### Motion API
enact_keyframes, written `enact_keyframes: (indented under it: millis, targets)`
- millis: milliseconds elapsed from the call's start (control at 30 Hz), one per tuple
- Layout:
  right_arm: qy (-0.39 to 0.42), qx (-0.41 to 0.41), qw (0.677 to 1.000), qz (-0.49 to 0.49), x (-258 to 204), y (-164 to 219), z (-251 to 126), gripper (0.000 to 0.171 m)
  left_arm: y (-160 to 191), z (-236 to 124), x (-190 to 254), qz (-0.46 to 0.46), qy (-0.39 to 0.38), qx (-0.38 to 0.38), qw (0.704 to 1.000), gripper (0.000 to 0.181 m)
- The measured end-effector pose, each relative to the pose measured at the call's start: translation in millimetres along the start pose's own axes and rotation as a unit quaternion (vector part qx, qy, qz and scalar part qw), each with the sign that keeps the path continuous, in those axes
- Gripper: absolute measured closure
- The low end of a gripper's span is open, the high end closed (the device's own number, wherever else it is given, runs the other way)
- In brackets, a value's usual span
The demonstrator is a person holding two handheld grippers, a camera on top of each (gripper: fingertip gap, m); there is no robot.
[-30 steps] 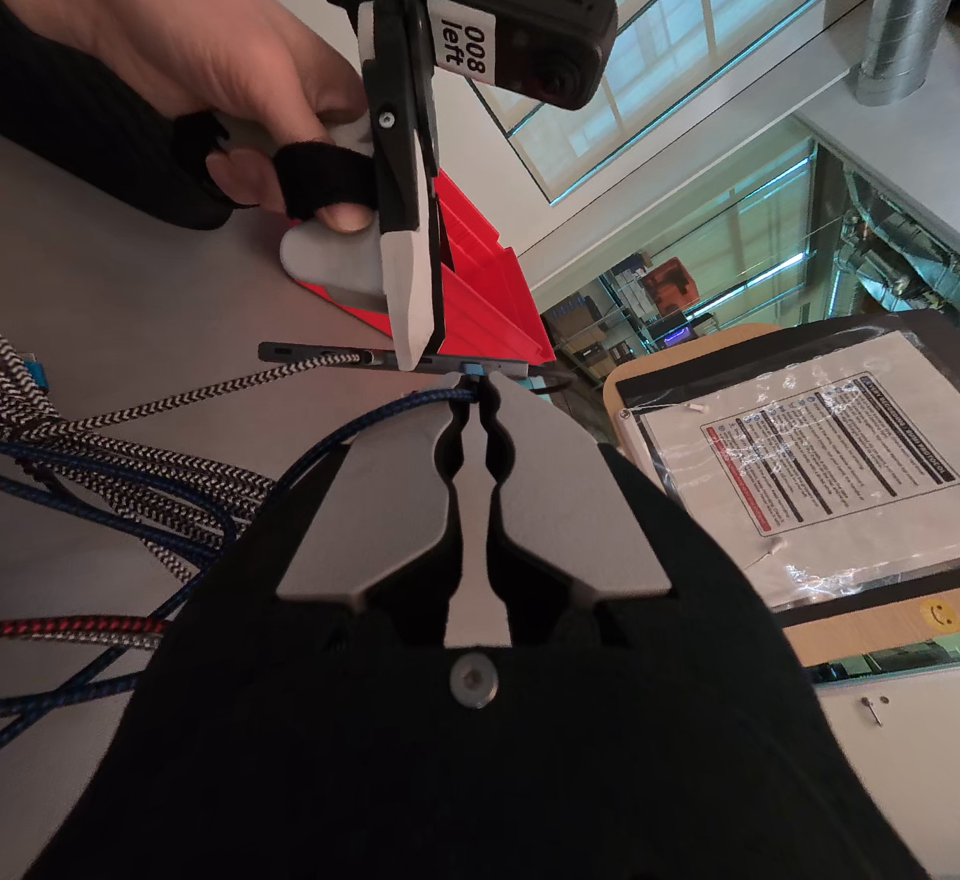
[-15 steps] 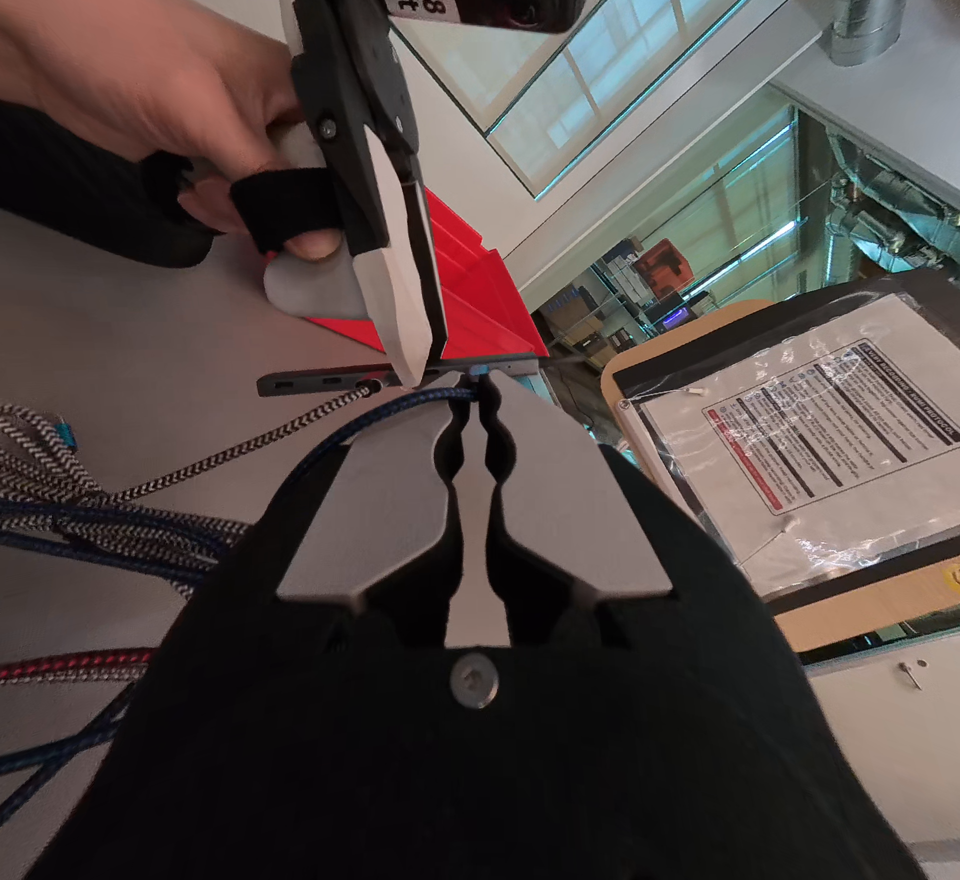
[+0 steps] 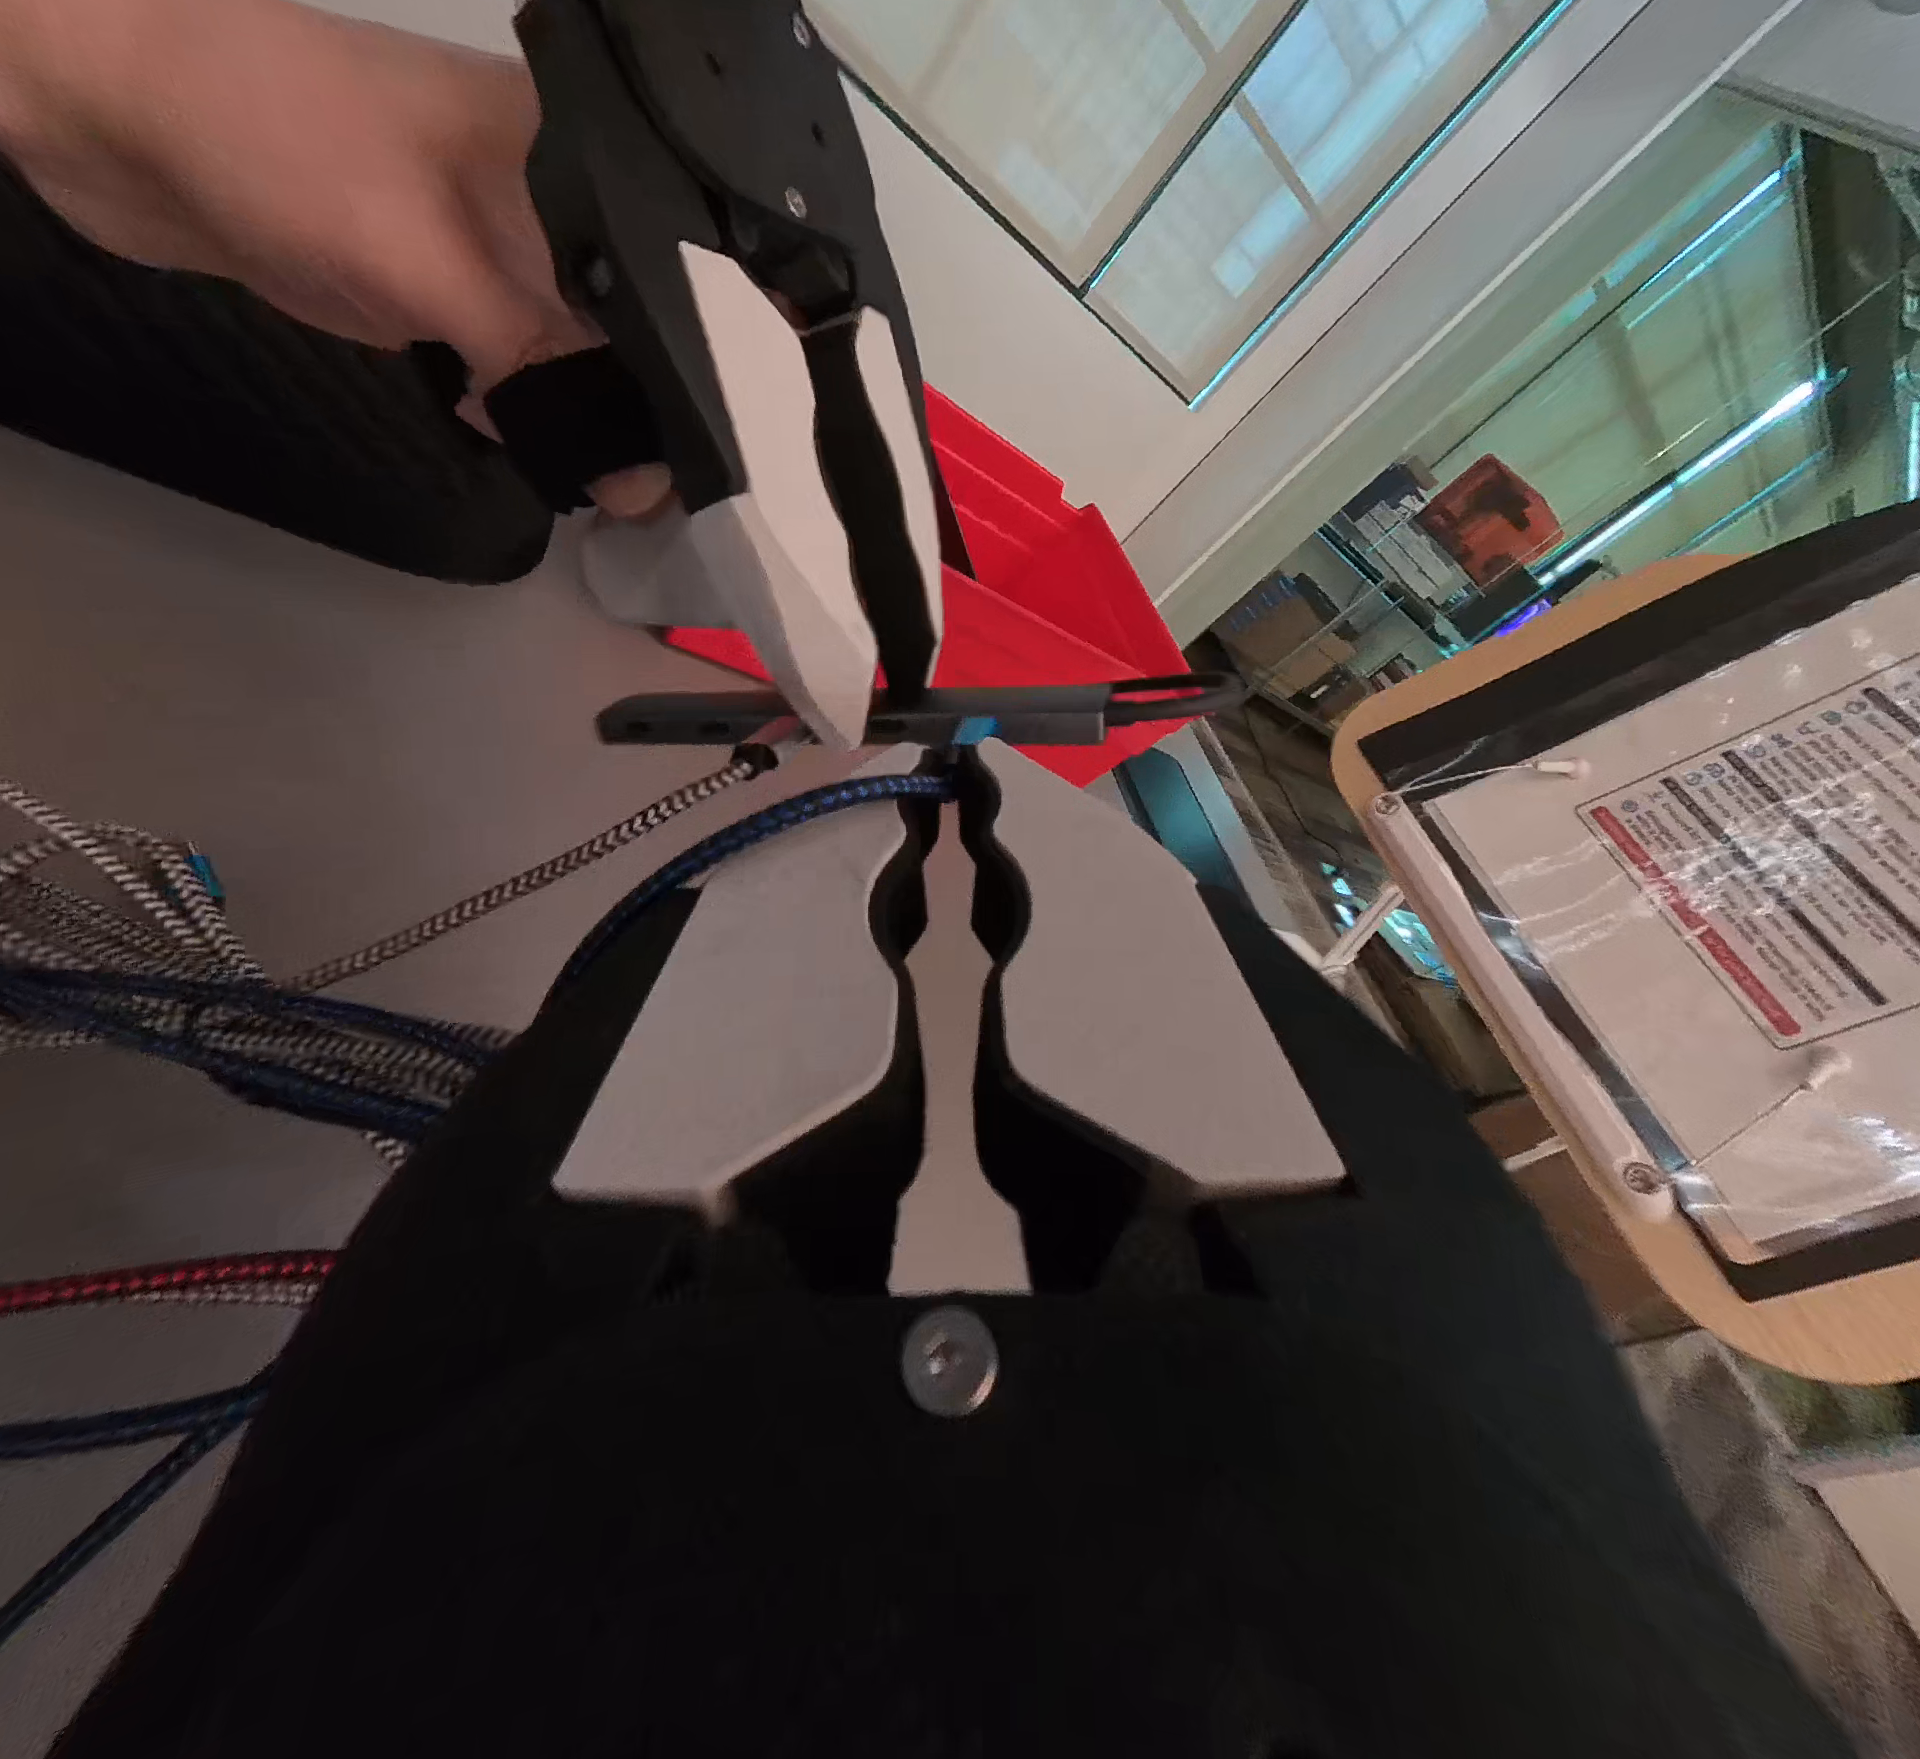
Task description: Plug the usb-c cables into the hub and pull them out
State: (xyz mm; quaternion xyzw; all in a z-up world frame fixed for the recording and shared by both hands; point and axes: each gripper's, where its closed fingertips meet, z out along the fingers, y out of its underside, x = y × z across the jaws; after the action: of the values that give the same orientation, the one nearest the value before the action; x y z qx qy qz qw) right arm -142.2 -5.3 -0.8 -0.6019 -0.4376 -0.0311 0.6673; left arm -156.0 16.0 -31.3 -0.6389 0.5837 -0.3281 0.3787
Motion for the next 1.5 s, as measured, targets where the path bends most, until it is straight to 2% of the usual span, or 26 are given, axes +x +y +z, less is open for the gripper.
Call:
enact_keyframes:
  millis: [33,167,267,300,367,433,533,633,733,767,833,867,900,967,1000,1067,1200,1267,1333,1400,1500]
  targets:
    - [-0.004,0.000,1.000,0.013,0.2,1.9,0.9,0.166,-3.5,-1.5,-4.3,-0.010,-0.004,0.004,1.000,0.160]
    - [-0.012,-0.049,0.990,0.132,21.5,22.2,-9.2,0.137,-28.6,-11.9,-21.5,-0.031,-0.024,0.045,0.998,0.160]
    - [-0.034,-0.032,0.945,0.325,31.1,24.7,-38.8,0.123,-41.8,-21.7,-31.4,-0.022,-0.049,0.054,0.997,0.160]
    - [-0.053,-0.025,0.919,0.391,23.7,23.1,-49.6,0.116,-44.9,-24.7,-33.2,-0.021,-0.054,0.054,0.997,0.160]
    - [-0.097,-0.064,0.859,0.498,-12.4,26.6,-70.3,0.098,-48.8,-30.6,-35.8,-0.019,-0.059,0.055,0.997,0.160]
    - [-0.100,-0.121,0.813,0.561,-57.6,36.0,-91.0,0.094,-49.7,-35.4,-36.8,-0.025,-0.058,0.058,0.996,0.160]
    - [-0.036,-0.169,0.795,0.581,-103.4,47.7,-109.5,0.086,-45.3,-39.0,-33.9,-0.042,-0.045,0.063,0.996,0.160]
    - [-0.029,-0.174,0.774,0.608,-133.7,49.1,-95.2,0.074,-38.3,-39.6,-23.9,-0.064,-0.028,0.066,0.995,0.160]
    - [-0.027,-0.155,0.767,0.622,-132.4,53.0,-52.4,0.063,-33.5,-37.4,-7.8,-0.088,-0.005,0.074,0.993,0.160]
    - [-0.030,-0.135,0.766,0.628,-128.2,46.5,-36.1,0.059,-31.6,-35.6,-2.1,-0.095,0.001,0.075,0.993,0.160]
    - [0.004,-0.135,0.785,0.605,-114.9,50.7,-8.8,0.058,-25.7,-29.6,10.3,-0.108,0.019,0.073,0.991,0.160]
    - [0.025,-0.137,0.787,0.601,-107.8,53.8,1.2,0.059,-21.7,-26.1,15.6,-0.116,0.026,0.070,0.990,0.160]
    - [0.022,-0.124,0.784,0.608,-104.1,49.6,10.4,0.068,-18.9,-23.6,19.6,-0.122,0.031,0.070,0.990,0.160]
    - [0.002,-0.094,0.773,0.628,-99.1,42.5,22.4,0.105,-19.7,-24.1,23.3,-0.139,0.039,0.084,0.986,0.160]
    - [-0.016,-0.075,0.768,0.636,-98.7,37.1,24.9,0.133,-20.8,-25.6,22.8,-0.139,0.038,0.088,0.986,0.160]
    - [-0.031,-0.046,0.767,0.639,-87.7,24.5,20.5,0.155,-26.3,-31.0,22.8,-0.130,0.036,0.103,0.985,0.160]
    - [-0.022,-0.077,0.831,0.550,-45.8,2.1,-7.6,0.157,-50.5,-50.4,31.7,-0.101,0.083,0.148,0.980,0.156]
    - [-0.020,-0.080,0.846,0.527,-9.8,-14.1,-29.5,0.158,-64.8,-61.8,41.5,-0.104,0.131,0.165,0.972,0.128]
    - [0.003,-0.105,0.876,0.471,38.7,-25.3,-58.1,0.159,-74.7,-74.4,48.9,-0.109,0.167,0.188,0.962,0.119]
    - [0.029,-0.132,0.908,0.397,96.4,-37.5,-91.9,0.158,-77.3,-85.0,55.0,-0.107,0.189,0.214,0.953,0.128]
    - [0.084,-0.175,0.916,0.350,193.3,-43.1,-147.9,0.158,-57.6,-81.6,56.4,-0.109,0.184,0.189,0.958,0.124]
